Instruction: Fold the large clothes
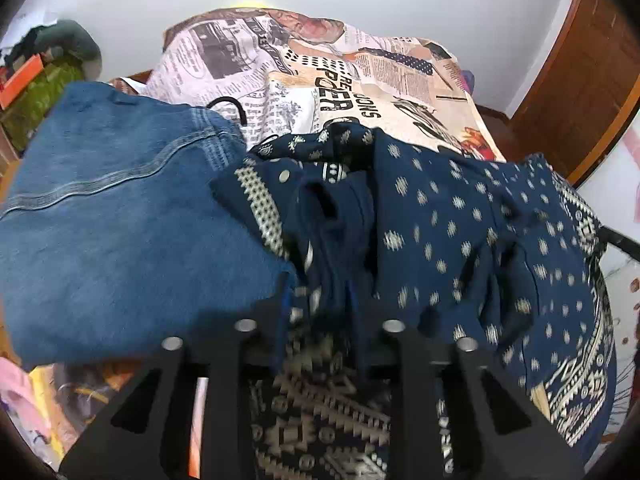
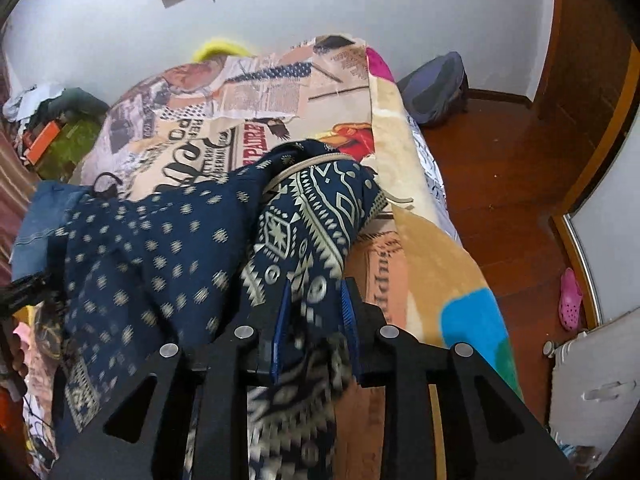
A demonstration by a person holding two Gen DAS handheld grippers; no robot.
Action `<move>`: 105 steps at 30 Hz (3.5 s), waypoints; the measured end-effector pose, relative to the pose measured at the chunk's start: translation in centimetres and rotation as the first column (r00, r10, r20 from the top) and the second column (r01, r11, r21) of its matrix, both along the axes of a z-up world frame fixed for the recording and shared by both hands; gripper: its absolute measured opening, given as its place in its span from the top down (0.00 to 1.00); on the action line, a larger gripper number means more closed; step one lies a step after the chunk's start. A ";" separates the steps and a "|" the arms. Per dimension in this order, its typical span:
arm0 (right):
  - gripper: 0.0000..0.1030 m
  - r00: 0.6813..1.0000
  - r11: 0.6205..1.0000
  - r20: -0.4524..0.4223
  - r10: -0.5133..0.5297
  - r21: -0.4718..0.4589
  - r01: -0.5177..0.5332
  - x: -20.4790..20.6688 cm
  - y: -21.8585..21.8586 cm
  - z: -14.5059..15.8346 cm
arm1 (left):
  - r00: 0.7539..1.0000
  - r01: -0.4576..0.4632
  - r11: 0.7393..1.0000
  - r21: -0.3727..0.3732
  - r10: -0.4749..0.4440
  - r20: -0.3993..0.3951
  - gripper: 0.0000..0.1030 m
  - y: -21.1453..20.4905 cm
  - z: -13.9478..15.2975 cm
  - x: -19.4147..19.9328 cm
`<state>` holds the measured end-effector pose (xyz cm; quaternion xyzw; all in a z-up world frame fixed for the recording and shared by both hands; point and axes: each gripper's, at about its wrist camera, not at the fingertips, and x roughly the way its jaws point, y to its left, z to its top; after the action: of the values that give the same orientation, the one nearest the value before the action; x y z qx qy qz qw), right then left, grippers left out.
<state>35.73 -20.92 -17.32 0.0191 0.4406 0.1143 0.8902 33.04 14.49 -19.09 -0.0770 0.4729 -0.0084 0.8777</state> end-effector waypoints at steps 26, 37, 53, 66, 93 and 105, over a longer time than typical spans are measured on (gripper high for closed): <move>0.51 0.998 0.994 -0.004 0.065 0.083 -0.064 -17.6 -2.5 -0.2 | 0.993 0.021 0.998 -0.057 -0.027 -0.111 0.38 0.3 -2.1 -17.7; 0.51 0.988 0.981 -0.155 0.007 0.192 0.023 -19.7 -2.8 -6.1 | 0.968 -0.148 0.913 -0.380 0.055 -0.243 0.37 2.7 -8.3 -22.5; 0.92 0.994 0.951 -0.036 0.103 0.296 -0.088 -19.2 -0.4 -3.0 | 0.998 0.032 0.911 -0.412 -0.050 -0.033 0.90 0.0 -1.1 -20.0; 0.93 0.975 0.943 0.214 0.059 0.309 -0.125 -9.5 0.3 6.0 | 0.962 0.095 0.935 -0.343 0.003 0.273 0.90 2.3 10.5 -9.7; 0.67 0.998 0.972 -0.013 0.054 0.229 -0.049 -2.9 -0.9 -1.0 | 0.999 0.003 0.975 -0.224 0.004 0.032 0.50 2.2 0.4 -4.5; 0.66 0.990 0.963 -0.103 0.099 0.262 -0.070 -4.8 0.7 -4.0 | 0.998 -0.002 0.957 -0.290 -0.018 -0.067 0.49 0.6 -3.7 -6.2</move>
<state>30.97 -20.26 -21.36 0.1222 0.4731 0.2072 0.8476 26.86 15.14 -22.78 -0.2033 0.4967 -0.0786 0.8401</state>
